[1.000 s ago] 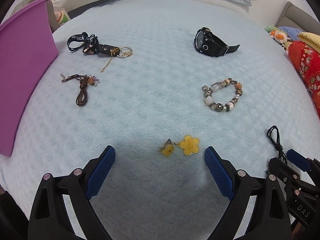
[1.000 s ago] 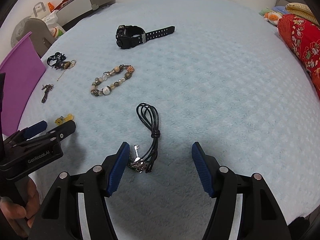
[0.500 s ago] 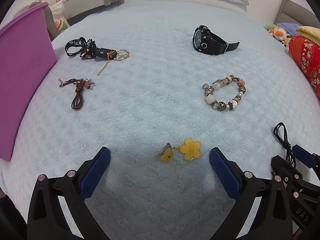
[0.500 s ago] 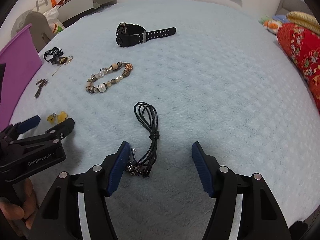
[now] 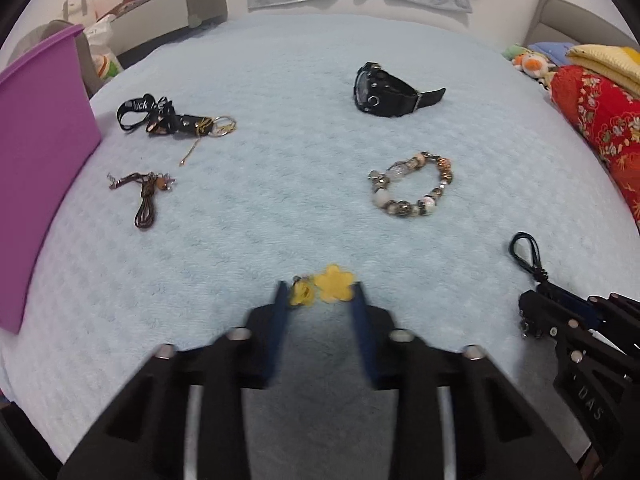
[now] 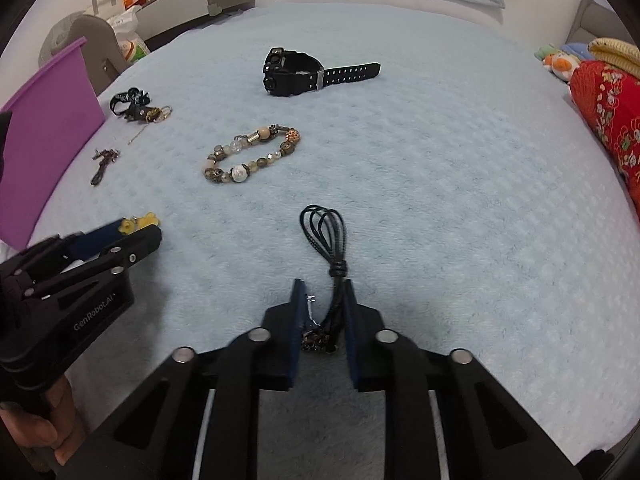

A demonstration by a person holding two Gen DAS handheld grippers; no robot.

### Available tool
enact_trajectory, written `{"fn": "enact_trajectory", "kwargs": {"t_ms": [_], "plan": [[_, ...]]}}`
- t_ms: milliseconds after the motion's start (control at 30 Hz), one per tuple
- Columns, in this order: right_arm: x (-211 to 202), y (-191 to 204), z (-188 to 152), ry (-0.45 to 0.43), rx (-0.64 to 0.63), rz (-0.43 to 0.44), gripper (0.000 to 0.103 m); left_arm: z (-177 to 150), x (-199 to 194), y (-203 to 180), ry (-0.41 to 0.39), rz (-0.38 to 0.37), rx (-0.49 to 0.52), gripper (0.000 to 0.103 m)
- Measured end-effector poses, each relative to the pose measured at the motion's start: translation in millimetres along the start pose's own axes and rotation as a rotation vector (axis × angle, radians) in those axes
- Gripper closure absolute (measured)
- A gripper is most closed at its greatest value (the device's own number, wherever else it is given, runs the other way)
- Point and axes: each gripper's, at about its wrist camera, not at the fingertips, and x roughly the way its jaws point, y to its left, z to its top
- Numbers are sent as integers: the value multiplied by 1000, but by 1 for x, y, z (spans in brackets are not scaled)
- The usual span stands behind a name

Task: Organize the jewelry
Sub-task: 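Grasp the yellow flower charm with the left tool while the right tool grasps the black cord necklace, then carry the flower charm and black cord necklace over the pink tub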

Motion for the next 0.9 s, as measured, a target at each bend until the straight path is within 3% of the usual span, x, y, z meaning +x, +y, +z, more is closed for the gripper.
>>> {"fn": "enact_trajectory", "kwargs": {"t_ms": [33, 67, 333, 900], "plan": [[-1, -2, 0, 2, 10, 11, 97, 1, 0, -1, 3, -3, 1, 87], [-1, -4, 0, 3, 22, 21, 97, 1, -1, 0, 6, -14, -4, 87], [-10, -8, -1, -5, 61, 60, 99, 1, -13, 16, 10, -73, -79, 88], [-66, 19, 26, -101, 23, 107, 99, 16, -88, 63, -101, -103, -138, 88]]}}
